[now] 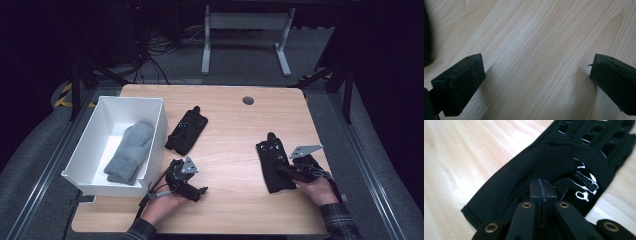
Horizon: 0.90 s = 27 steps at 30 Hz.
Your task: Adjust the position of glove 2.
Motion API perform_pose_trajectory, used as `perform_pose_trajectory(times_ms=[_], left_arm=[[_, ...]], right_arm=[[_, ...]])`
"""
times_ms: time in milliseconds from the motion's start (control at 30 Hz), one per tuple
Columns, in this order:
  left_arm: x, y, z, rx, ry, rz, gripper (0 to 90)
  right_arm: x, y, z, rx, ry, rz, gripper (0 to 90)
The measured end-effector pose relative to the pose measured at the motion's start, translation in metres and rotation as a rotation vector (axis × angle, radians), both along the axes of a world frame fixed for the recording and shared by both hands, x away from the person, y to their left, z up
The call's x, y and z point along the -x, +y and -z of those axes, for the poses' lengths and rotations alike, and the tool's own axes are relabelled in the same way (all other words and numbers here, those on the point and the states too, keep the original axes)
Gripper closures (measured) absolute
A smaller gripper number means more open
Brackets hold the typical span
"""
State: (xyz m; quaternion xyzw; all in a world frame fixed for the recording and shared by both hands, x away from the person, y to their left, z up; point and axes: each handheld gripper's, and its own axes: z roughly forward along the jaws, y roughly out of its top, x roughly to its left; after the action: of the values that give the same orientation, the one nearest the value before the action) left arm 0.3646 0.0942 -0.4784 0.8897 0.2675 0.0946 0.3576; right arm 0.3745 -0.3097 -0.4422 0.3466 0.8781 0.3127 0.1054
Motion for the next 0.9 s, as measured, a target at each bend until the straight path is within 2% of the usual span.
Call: perform_pose_trajectory(times_ms=[267, 367, 467, 567, 600, 633, 767, 900], left_arm=[[0.0, 0.0, 0.0, 0.0, 0.001, 0.001, 0.3], [0.0, 0.0, 0.0, 0.0, 0.0, 0.001, 0.3], [0.0, 0.0, 0.0, 0.0, 0.0, 0.002, 0.3], [0.0, 0.0, 0.0, 0.0, 0.0, 0.002, 0.3], [0.0, 0.0, 0.0, 0.0, 0.0, 0.002, 0.2], [0.0, 0.0, 0.0, 0.0, 0.0, 0.002, 0.2], [-0.001, 0.0, 0.0, 0.0, 0.0, 0.003, 0.3], [-0.001, 0.0, 0.0, -0.001, 0.0, 0.004, 0.3]], right_arm=[[0.016, 0.016, -0.001, 0.017, -0.005, -0.07, 90.0], [0.018, 0.017, -0.005, 0.005, -0.039, -0.071, 90.0], [0.011, 0.015, -0.01, -0.012, -0.063, -0.048, 90.0], [0.006, 0.014, -0.01, -0.012, -0.068, -0.041, 90.0], [-0.004, 0.012, -0.01, -0.009, -0.073, -0.022, 90.0], [-0.004, 0.012, -0.01, -0.009, -0.073, -0.022, 90.0], [-0.019, 0.01, -0.006, 0.008, -0.064, 0.003, 90.0], [-0.023, 0.01, 0.004, 0.042, -0.032, 0.004, 90.0]])
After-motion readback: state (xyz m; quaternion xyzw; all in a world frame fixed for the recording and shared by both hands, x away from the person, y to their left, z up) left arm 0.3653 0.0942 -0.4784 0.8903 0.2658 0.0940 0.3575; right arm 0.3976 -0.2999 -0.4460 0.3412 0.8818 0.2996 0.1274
